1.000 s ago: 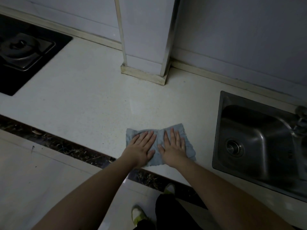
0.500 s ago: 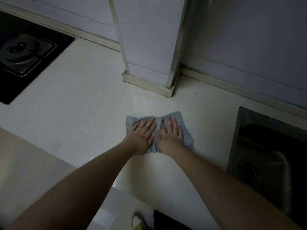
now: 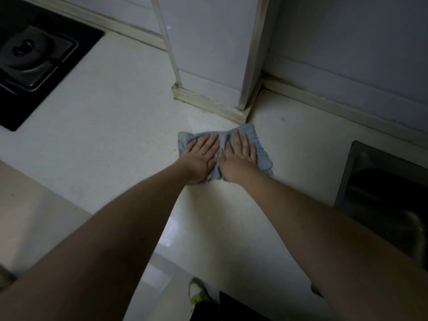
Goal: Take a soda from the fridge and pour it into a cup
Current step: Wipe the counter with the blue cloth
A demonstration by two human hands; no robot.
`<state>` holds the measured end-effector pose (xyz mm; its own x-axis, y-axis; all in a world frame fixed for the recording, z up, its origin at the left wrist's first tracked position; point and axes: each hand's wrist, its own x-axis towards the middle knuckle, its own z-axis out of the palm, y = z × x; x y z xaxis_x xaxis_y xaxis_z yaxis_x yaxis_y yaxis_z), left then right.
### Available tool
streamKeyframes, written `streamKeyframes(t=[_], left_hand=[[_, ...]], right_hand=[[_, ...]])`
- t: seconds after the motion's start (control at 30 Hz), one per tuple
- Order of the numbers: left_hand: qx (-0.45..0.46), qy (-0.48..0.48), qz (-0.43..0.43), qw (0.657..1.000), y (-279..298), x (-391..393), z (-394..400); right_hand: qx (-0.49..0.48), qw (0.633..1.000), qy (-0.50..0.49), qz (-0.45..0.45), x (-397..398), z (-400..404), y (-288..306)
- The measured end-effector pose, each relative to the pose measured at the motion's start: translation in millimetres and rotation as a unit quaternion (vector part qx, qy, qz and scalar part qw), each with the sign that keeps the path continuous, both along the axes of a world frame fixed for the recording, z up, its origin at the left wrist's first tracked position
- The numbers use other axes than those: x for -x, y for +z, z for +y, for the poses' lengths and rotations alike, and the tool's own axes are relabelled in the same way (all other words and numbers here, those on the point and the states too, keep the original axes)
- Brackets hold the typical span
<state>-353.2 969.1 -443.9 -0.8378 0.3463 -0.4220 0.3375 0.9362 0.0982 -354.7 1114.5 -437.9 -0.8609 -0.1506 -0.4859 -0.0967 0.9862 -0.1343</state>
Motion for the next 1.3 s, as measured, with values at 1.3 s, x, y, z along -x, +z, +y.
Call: streamKeyframes(t=[1.3], left_hand=[[-0.085, 0.016, 0.045, 0.995, -6.3, -242.7, -5.5]], right_hand=[[0.034, 0.998, -0.057, 0.020, -223.5, 51.0, 11.2]])
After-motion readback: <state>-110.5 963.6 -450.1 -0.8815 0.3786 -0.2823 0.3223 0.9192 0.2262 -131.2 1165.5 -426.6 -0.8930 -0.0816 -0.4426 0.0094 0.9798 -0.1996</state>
